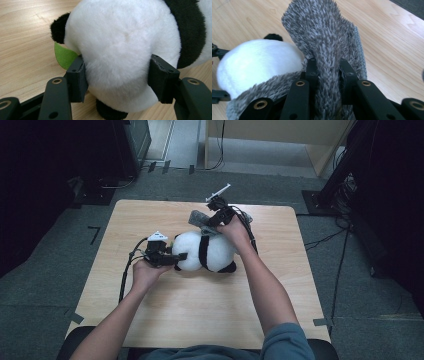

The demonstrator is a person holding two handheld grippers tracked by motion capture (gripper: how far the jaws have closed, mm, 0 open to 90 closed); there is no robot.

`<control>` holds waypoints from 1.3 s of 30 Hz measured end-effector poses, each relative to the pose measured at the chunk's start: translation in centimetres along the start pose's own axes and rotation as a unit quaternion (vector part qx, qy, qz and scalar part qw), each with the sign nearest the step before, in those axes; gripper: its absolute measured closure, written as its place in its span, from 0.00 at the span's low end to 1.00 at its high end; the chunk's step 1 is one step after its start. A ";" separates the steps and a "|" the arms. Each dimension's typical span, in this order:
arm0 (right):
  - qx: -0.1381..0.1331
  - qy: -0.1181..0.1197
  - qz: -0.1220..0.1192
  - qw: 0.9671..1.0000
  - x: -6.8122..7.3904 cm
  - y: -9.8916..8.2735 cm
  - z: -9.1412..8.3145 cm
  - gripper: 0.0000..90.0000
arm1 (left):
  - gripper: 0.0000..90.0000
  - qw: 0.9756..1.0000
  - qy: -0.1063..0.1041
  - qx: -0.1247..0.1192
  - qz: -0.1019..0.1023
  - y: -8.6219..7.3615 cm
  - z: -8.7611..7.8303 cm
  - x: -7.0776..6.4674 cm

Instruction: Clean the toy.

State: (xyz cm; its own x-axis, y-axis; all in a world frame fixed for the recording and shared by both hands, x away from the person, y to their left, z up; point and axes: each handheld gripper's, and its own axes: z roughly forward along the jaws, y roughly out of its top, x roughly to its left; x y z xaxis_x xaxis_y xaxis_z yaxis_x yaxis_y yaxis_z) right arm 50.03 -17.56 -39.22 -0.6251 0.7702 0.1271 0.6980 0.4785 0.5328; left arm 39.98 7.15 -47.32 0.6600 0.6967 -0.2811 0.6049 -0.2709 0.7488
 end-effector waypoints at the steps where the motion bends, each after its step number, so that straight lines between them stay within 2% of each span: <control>1: -0.001 -0.002 0.005 1.000 -0.3 -0.1 -0.2 0.83 | 0.44 1.000 0.000 0.000 0.000 0.0 0.0 0.0; 8: -0.012 -0.013 0.025 1.000 -2.2 -1.1 -1.4 0.83 | 0.44 1.000 0.000 0.000 0.001 0.0 0.0 0.0; 12: -0.016 -0.008 0.045 0.999 -3.2 -1.9 -1.8 0.83 | 0.44 1.000 0.000 0.000 0.002 0.0 0.0 0.0; 19: -0.020 -0.016 0.049 0.998 -4.1 -2.7 -2.2 0.84 | 0.44 1.000 0.000 0.000 0.001 0.0 0.0 0.0; 29: -0.018 -0.037 0.075 0.996 -6.0 -4.5 -2.8 0.84 | 0.44 1.000 -0.001 0.002 0.003 0.0 0.0 0.1; 32: -0.031 -0.017 0.088 0.995 -6.5 -5.2 -3.0 0.84 | 0.44 1.000 -0.001 0.001 0.002 0.0 0.0 0.1; 39: -0.031 -0.029 0.103 0.994 -7.4 -6.3 -3.1 0.85 | 0.44 1.000 -0.001 0.002 0.001 0.0 0.0 0.1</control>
State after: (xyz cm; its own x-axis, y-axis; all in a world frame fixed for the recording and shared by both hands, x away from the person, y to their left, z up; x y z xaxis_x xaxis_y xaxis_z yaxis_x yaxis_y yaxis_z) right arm 49.15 -27.59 -40.93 -0.4485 0.8729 0.1918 0.7855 0.2827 0.5505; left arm 40.02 7.25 -47.37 0.6623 0.6943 -0.2814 0.6053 -0.2746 0.7471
